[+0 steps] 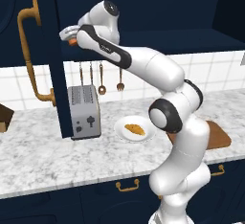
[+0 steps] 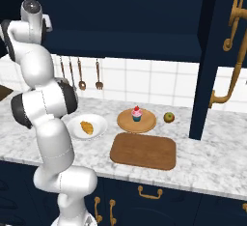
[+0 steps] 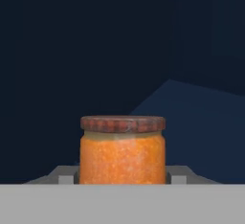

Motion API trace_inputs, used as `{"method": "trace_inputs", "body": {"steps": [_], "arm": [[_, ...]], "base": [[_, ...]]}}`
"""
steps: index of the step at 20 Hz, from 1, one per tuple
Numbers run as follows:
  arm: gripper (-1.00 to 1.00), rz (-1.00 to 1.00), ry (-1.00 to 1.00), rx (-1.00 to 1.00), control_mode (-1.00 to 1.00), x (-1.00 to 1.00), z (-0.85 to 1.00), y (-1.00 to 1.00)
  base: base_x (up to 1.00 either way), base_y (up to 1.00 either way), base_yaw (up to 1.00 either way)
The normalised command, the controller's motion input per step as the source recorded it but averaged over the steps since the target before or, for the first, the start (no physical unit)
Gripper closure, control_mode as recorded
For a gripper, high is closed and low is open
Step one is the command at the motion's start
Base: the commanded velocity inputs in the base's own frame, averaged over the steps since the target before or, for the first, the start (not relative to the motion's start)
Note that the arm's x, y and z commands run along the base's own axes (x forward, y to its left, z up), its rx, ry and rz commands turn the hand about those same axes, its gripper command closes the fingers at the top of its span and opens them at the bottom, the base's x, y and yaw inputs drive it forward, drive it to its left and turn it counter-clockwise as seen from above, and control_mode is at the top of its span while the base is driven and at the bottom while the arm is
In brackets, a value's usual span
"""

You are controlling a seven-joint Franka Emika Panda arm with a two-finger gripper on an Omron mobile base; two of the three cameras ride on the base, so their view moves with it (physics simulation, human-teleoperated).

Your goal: From the different types of pastries on the counter, select a croissant and place it on the cutting board. Then retrieve a jar of jam from the cabinet and place it alongside the croissant on the cutting board.

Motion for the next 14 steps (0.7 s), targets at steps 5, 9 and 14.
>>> {"method": "trace_inputs", "body": {"steps": [5, 9, 14], "arm": [[1.00, 0.01, 0.00, 0.07, -1.00, -0.25, 0.00, -0.02], [1.00, 0.00, 0.00, 0.04, -1.00, -0.86, 0.01, -0.14], [1.00, 0.00, -0.01, 0.01, -1.00, -0.84, 0.00, -0.27]], "base": [[0.00, 0.00, 0.00], [0.00, 0.00, 0.00], [0.00, 0.00, 0.00]]}}
